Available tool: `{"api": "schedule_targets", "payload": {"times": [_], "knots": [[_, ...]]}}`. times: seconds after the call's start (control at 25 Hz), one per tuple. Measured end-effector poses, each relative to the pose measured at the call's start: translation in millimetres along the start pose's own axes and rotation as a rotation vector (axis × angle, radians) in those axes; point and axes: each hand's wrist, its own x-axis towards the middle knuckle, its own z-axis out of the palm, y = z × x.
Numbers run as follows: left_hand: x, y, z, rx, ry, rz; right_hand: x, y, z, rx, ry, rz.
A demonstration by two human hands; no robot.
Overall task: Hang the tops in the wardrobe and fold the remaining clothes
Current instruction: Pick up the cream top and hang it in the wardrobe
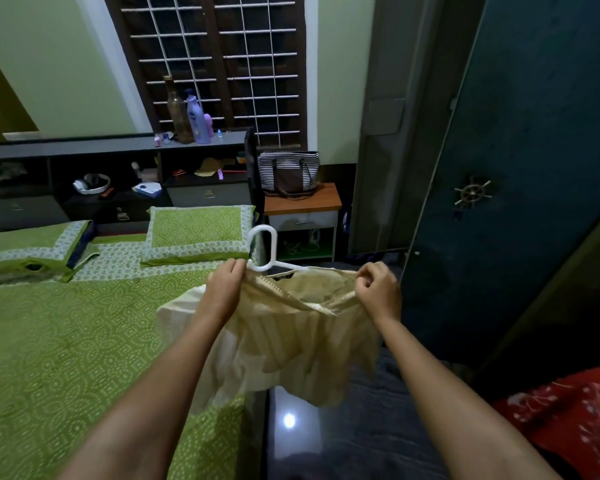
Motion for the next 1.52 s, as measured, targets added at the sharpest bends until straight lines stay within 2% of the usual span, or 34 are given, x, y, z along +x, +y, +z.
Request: {"api": "schedule_targets", "payload": {"times": [0.08,0.12,0.16,0.24,0.36,0.48,0.56,0.6,0.72,0.84,0.92,1.0,1.12,1.28,1.44,1.52], "knots": [[12,3,1,-0.075,0.040,-0.084,-4,-4,2,-0.158,-0.255,0.029],[18,4,1,-0.118,0.058,-0.093,-3,-4,3,-0.218,-0.324,0.068],[22,5,1,-0.157,0.069,-0.080,0,-6,3,-0.242,-0.306,0.102],[31,6,-1,-0.204,0.097,-0.031,12,-15,0,-0.287,-0.134,0.091],[45,4,-5,-0.249,0.119,0.017,35,-37,-8,-0.335,0.043,-0.072],[59,-1,-10,-0.312,0.107,0.010,60,-44,-15,-0.318,-0.083,-0.161],[68,-7,-13,-0.282,0.110,0.053,68,-40,-12,-0.315,-0.213,-0.178],[72,-7,-13,-0.264,0.109,0.091,70,-40,-9,-0.284,-0.220,-0.176],[88,-8,-17,-0.261,0.101,0.192,75,-60,2,-0.132,-0.125,-0.170],[107,-8,-22,-0.316,0.067,0.218,86,-74,5,0.008,-0.168,-0.171],[120,-19,-20,-0.351,-0.009,0.251,93,-69,4,0.108,-0.126,-0.142],[134,-44,-14,-0.348,-0.114,0.225,101,-64,4,0.158,-0.040,-0.099],[155,-67,-4,-0.319,-0.221,0.123,118,-66,5,0.156,-0.030,-0.062],[214,-24,16,-0.365,-0.126,0.213,166,-60,18,0.187,0.002,-0.043],[297,-3,52,-0.471,0.009,0.166,238,-35,27,0.227,0.018,-0.111],[341,8,67,-0.487,0.019,0.237,285,-19,18,0.256,0.020,-0.073]]}}
